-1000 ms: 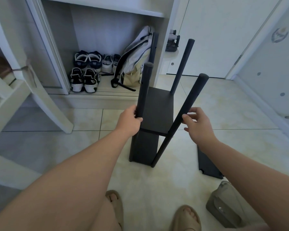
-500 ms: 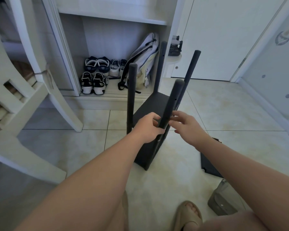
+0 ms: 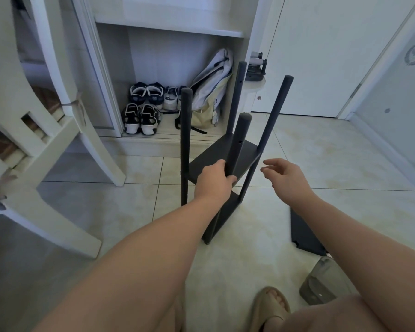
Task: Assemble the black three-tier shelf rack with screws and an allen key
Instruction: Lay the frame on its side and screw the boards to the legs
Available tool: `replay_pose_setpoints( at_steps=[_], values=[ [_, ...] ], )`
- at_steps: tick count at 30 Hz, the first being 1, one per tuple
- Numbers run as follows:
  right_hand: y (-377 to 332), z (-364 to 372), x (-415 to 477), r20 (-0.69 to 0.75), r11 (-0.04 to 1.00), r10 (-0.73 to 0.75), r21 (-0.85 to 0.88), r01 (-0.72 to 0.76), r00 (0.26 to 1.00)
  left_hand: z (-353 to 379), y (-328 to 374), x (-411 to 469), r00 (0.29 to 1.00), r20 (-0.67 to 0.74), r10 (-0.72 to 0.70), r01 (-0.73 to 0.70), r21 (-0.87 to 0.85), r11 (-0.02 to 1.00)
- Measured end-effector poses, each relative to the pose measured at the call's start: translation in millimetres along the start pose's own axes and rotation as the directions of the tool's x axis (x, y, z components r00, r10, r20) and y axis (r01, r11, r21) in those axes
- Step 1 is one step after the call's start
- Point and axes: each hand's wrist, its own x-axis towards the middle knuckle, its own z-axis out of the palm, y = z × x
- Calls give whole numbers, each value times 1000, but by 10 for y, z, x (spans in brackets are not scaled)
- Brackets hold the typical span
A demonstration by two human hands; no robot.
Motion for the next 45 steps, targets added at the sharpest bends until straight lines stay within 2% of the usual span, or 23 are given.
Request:
replay_pose_setpoints(
  at_steps=[3, 8, 10, 16, 22, 26, 31, 36, 42, 45],
  values=[
    [56, -18, 55, -35, 1000, 19, -10, -20, 999, -78, -100, 54, 1000, 9, 1, -1, 6, 1000],
    [107, 20, 138, -89, 998, 55, 7, -55, 994, -442, -372, 189, 991, 128, 36, -35, -11, 999],
    [105, 71, 174, -84, 999, 52, 7, -51, 995, -614, -519, 216, 991, 130, 34, -31, -29, 999],
    [74, 271, 323, -138, 994, 70, 90, -58, 988, -783, -885, 317, 995, -58, -87, 82, -81, 993],
    [84, 396, 473, -238, 982, 152, 144, -120, 959, -663, -926, 457, 945, -230, -231, 188, -193, 963],
    [137, 457, 570, -245, 988, 104, 140, -70, 964, -665, -1008, 554, 935, -255, -245, 191, -218, 957],
    [181, 486, 687, -286, 994, 100, 79, -81, 953, -652, -990, 606, 917, -289, -275, 224, -197, 954],
    [177, 493, 722, -252, 988, 128, 119, -101, 959, -691, -995, 568, 930, -254, -265, 220, -191, 956],
    [173, 433, 624, -64, 981, 105, 168, -93, 992, -692, -959, 458, 941, -225, -252, 207, -209, 956],
    [180, 375, 533, -25, 980, 77, 184, -71, 997, -667, -934, 409, 911, -159, -381, 322, -302, 897]
  ],
)
